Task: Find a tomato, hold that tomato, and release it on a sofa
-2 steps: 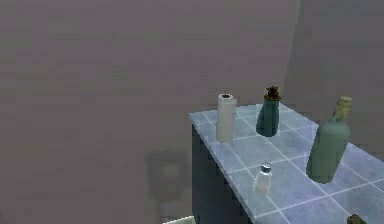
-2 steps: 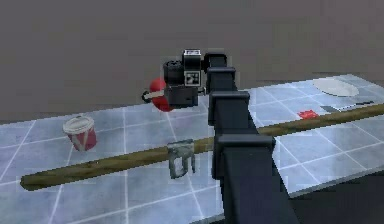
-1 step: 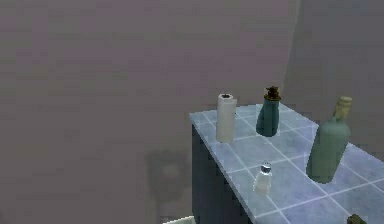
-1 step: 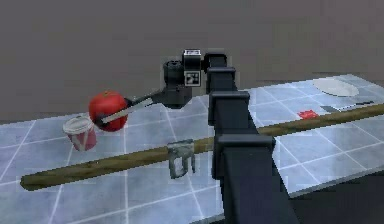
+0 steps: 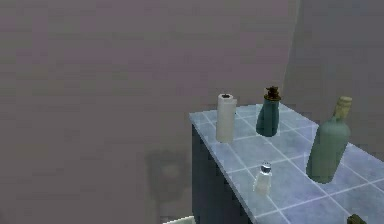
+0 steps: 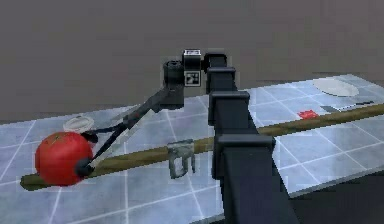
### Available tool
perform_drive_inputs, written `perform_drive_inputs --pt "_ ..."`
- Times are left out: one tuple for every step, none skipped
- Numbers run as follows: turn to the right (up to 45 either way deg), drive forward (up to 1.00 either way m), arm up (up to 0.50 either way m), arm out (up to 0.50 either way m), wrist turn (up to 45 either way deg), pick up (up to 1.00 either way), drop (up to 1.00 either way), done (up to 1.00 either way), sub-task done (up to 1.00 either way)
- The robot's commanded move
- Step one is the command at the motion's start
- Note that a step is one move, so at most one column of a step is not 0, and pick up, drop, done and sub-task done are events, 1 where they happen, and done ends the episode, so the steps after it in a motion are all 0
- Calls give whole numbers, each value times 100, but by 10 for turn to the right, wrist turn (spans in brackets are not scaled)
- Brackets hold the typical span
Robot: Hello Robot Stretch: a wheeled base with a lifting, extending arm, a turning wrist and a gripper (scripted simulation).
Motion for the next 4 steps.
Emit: perform_drive_inputs --pt "0 0 0 0 -210 0 0 0 0" --pt "0 0 0 -28 0 0 0 0 0" --pt "-450 0 0 0 0 0 0 0 0" --pt "-450 0 0 0 0 0 0 0 0"
